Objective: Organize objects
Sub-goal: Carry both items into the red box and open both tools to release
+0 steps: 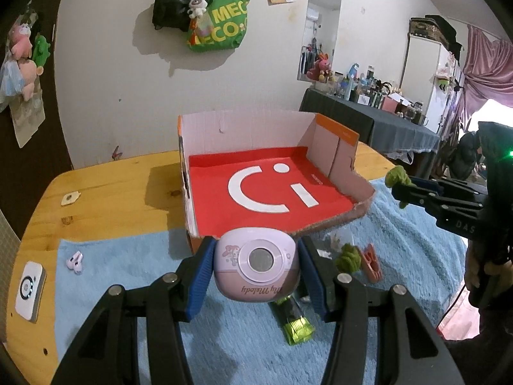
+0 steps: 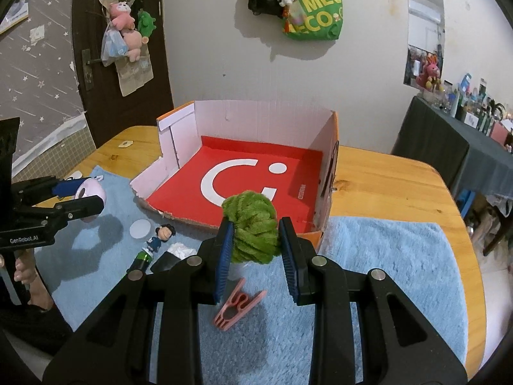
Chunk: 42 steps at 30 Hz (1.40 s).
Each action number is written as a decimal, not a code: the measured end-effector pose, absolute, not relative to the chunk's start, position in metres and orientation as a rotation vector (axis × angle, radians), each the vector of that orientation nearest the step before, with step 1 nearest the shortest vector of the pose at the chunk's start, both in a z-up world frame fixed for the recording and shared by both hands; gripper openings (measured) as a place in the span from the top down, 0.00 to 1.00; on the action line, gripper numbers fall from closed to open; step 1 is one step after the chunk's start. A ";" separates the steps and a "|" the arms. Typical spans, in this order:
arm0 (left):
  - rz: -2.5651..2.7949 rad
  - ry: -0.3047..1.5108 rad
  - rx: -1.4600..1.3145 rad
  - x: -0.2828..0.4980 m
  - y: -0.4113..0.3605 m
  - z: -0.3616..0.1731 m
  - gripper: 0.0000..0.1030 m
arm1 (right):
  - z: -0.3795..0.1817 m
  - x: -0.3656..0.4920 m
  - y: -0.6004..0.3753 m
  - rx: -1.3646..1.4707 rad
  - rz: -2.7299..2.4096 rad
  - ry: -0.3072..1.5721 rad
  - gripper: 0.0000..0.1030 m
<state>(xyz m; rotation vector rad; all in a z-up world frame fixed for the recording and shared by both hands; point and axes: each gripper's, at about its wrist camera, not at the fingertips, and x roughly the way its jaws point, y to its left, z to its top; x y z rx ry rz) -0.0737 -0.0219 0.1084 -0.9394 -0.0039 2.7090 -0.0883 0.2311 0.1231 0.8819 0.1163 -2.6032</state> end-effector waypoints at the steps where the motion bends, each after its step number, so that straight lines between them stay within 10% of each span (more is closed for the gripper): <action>1: 2.711 0.002 -0.935 -0.076 -0.022 0.111 0.47 | 0.125 -0.091 0.230 0.880 -2.604 0.118 0.73; 42: 2.549 0.425 -1.333 -0.230 0.015 0.041 0.47 | 0.047 -0.242 0.185 1.395 -2.336 0.520 0.73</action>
